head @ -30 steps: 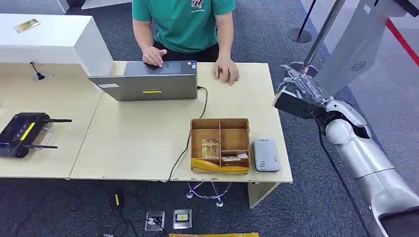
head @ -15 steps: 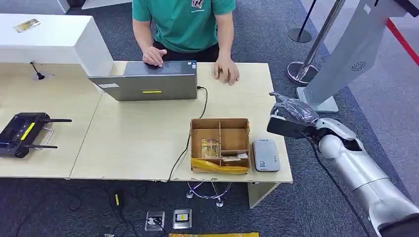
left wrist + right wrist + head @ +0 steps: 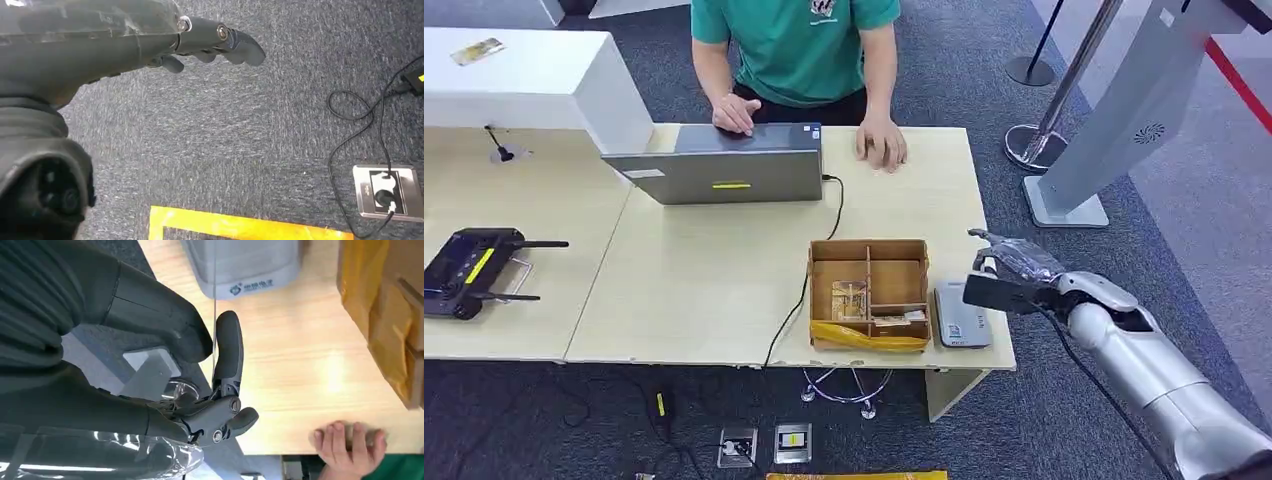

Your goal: Pass the card to the sensor for recognition and then transmit it.

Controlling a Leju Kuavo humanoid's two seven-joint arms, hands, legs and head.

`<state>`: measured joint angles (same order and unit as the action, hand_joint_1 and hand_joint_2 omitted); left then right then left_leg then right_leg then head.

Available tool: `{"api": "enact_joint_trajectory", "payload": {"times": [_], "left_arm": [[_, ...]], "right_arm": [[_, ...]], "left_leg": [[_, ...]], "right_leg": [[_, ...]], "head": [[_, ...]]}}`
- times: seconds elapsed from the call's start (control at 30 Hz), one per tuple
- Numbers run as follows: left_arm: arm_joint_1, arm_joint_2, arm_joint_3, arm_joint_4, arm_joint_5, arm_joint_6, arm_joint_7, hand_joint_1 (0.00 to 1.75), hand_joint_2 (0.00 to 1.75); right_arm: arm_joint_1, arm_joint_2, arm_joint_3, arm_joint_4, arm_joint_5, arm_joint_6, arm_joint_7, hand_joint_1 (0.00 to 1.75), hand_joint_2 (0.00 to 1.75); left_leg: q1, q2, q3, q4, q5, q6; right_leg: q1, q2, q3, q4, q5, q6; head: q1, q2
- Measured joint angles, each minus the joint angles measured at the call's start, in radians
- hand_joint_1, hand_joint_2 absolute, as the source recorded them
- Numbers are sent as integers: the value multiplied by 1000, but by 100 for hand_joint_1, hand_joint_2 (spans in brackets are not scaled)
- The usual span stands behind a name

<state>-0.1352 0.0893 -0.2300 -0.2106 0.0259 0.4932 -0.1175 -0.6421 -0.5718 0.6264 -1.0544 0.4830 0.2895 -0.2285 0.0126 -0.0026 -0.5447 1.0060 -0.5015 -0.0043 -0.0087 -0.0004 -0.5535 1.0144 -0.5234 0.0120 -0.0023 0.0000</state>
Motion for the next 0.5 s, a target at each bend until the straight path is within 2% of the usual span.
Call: {"api": "enact_joint_trajectory", "payload": {"times": [0.5], "left_arm": [[0,-8,0,0,-1,4,2,0,0]], "right_arm": [[20,-17,7,12,-11,14,1,175,175]], "left_leg": [[0,0,1,0,0,0]], "right_leg": [[0,0,0,0,0,0]], "head": [[0,0]]}}
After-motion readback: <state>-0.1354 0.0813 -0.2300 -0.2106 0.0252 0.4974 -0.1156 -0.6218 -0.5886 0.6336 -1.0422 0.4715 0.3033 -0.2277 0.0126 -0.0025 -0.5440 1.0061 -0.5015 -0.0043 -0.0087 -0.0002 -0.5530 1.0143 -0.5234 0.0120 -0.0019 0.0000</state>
